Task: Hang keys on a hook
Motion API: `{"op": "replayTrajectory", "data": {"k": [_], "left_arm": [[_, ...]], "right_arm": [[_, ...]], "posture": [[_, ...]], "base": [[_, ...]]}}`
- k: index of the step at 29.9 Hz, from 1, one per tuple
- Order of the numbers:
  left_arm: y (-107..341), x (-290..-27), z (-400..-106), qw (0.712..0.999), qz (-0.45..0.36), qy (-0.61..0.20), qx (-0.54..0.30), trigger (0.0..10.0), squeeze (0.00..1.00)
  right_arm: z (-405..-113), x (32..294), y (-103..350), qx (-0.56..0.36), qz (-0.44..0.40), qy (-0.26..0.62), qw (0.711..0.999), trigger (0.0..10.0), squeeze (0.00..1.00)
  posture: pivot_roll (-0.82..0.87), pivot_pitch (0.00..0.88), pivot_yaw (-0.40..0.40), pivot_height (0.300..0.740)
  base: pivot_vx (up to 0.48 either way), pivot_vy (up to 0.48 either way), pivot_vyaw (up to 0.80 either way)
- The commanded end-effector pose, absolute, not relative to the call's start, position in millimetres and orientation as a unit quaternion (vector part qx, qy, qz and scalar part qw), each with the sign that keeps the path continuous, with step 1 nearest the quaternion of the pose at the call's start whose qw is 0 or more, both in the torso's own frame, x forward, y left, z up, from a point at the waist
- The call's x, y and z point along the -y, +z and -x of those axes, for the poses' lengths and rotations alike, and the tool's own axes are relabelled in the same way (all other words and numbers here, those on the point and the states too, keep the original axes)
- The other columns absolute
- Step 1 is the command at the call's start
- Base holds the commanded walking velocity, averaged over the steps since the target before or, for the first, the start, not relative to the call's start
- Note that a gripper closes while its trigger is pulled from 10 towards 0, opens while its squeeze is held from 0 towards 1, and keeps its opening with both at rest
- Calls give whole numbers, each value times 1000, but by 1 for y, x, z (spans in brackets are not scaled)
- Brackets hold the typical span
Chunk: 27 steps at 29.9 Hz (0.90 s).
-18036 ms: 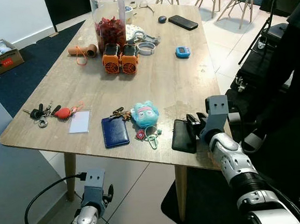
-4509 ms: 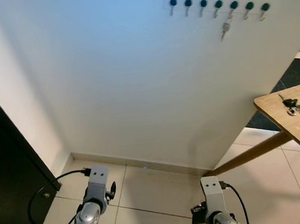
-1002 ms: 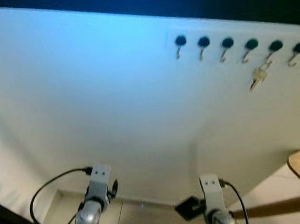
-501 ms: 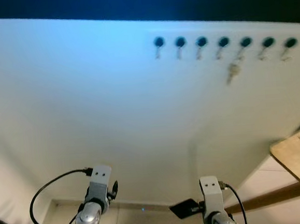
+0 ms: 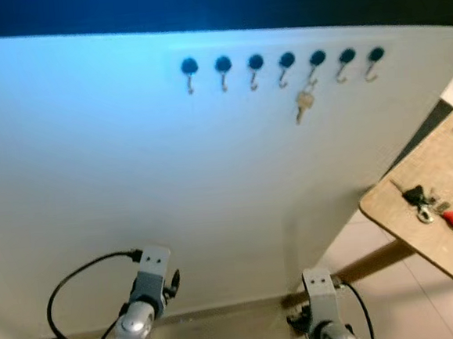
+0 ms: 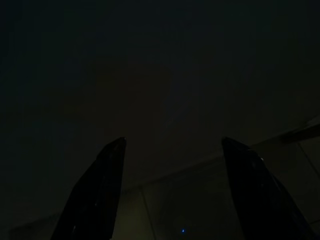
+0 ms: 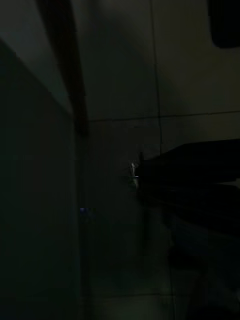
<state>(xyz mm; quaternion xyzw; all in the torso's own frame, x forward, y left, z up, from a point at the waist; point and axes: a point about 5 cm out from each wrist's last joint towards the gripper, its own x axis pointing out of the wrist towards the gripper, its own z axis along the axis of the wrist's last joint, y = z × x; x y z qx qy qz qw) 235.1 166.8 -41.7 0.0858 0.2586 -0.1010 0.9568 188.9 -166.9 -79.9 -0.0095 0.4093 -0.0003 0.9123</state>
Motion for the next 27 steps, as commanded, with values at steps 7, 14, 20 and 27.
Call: {"op": "replayTrajectory", "data": {"k": [7, 14, 20, 27], "left_arm": [[-46, -168, -230, 954, -80, -96, -272, 10000, 0], [-46, -168, -230, 954, -79, -95, -272, 10000, 0], [-47, -169, -229, 954, -71, -90, -278, 10000, 0], [-47, -169, -229, 954, -68, -91, -278, 10000, 0]], "right_arm": [[-188, 172, -80, -409, 15, -9, 912, 10000, 0], [-188, 173, -80, -411, 16, -8, 912, 10000, 0], [-187, 173, -80, -411, 17, -8, 911, 10000, 0], [-188, 173, -80, -410, 17, -7, 912, 10000, 0]], "posture": [[77, 0, -53, 740], [77, 0, -55, 740], [75, 0, -56, 740], [76, 0, -57, 740]], "base": [[0, -137, 0], [0, 0, 0], [0, 0, 0], [0, 222, 0]]}}
